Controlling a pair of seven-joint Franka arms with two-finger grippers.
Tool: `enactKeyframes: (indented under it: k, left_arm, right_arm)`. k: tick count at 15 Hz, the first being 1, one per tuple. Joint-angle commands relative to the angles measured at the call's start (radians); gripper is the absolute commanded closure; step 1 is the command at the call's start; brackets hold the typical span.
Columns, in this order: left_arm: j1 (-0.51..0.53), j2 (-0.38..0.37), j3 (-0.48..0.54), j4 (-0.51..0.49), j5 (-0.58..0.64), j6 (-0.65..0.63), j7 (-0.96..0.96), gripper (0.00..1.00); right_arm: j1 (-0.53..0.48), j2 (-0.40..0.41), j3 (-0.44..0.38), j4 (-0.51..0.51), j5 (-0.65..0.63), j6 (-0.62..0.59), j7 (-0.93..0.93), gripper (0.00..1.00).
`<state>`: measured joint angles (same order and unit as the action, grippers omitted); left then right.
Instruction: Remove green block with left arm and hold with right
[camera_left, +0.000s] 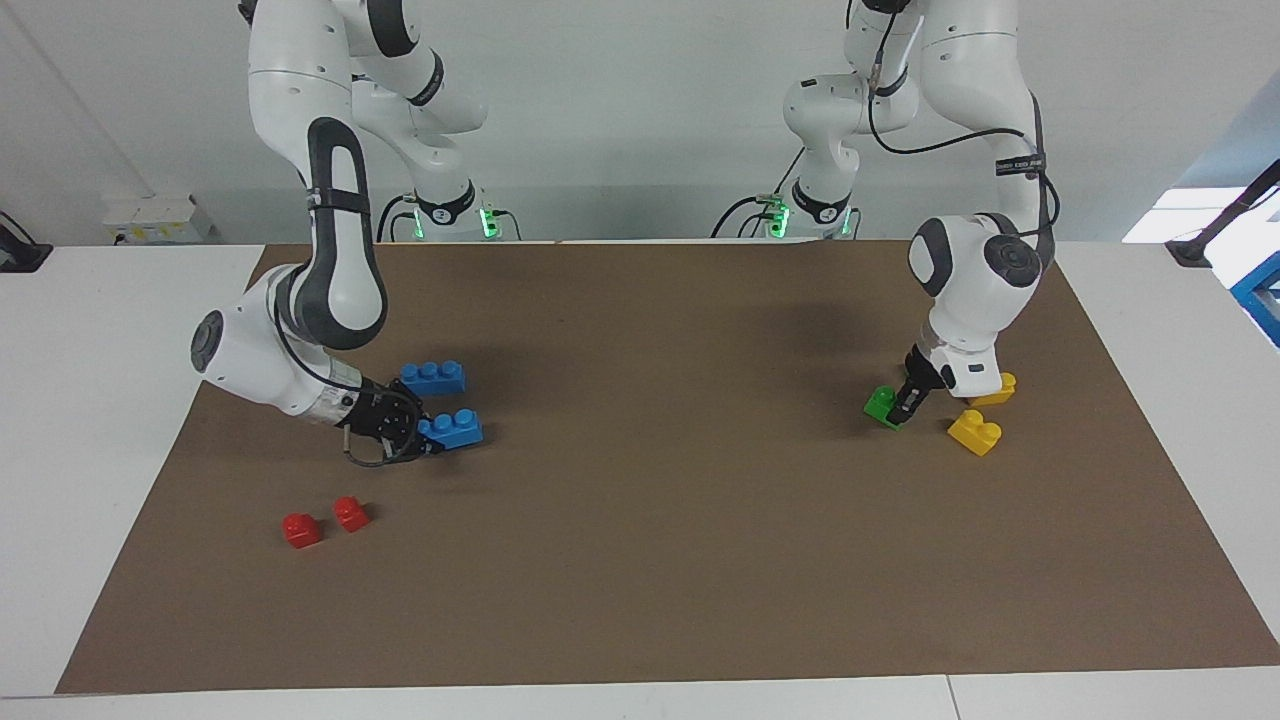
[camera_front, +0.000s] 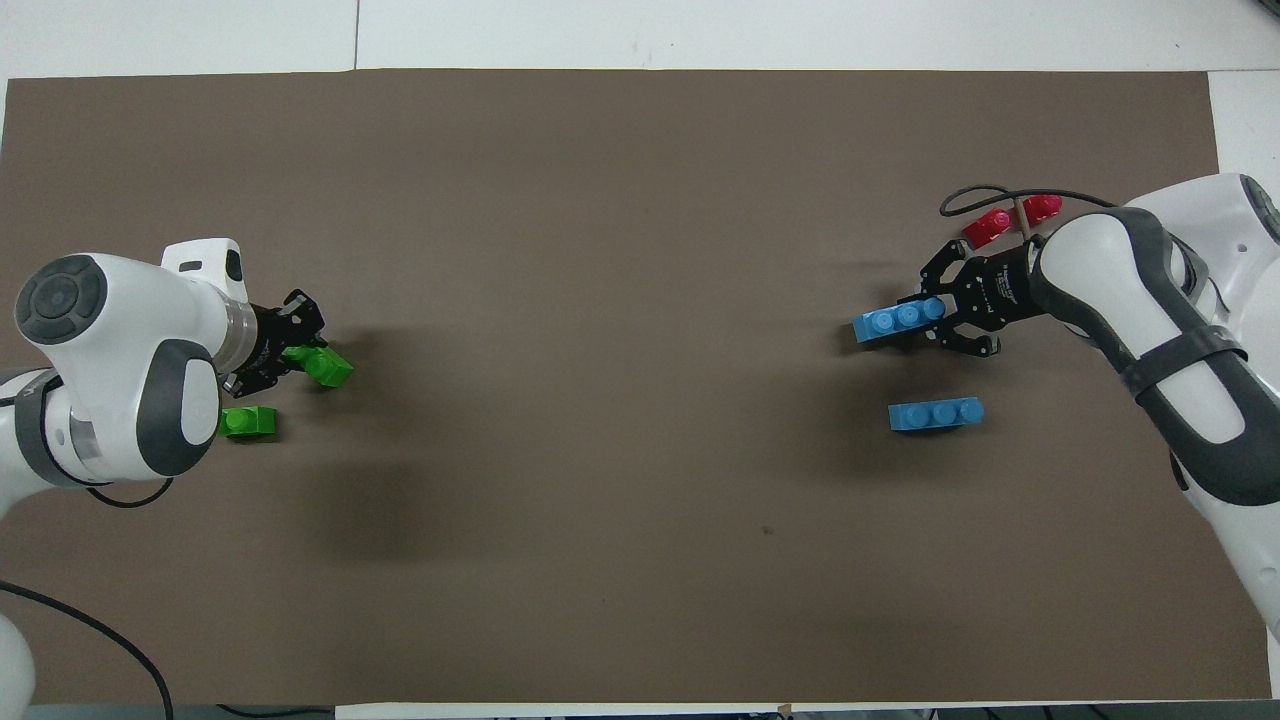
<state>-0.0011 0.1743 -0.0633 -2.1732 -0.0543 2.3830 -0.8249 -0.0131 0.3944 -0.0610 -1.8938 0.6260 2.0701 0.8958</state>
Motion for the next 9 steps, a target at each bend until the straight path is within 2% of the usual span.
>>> enactKeyframes:
  k: [1, 9]
  left_arm:
    - [0.018, 0.024, -0.007, 0.027, 0.002, -0.016, 0.032, 0.0]
    - [0.021, -0.042, -0.007, 0.222, 0.004, -0.182, 0.081, 0.0]
  right_arm:
    - [-0.015, 0.006, 0.013, -0.022, -0.025, 0.054, -0.026, 1.0]
    - [-0.03, 0.023, 0.015, -0.039, -0.022, 0.077, -0.078, 1.0]
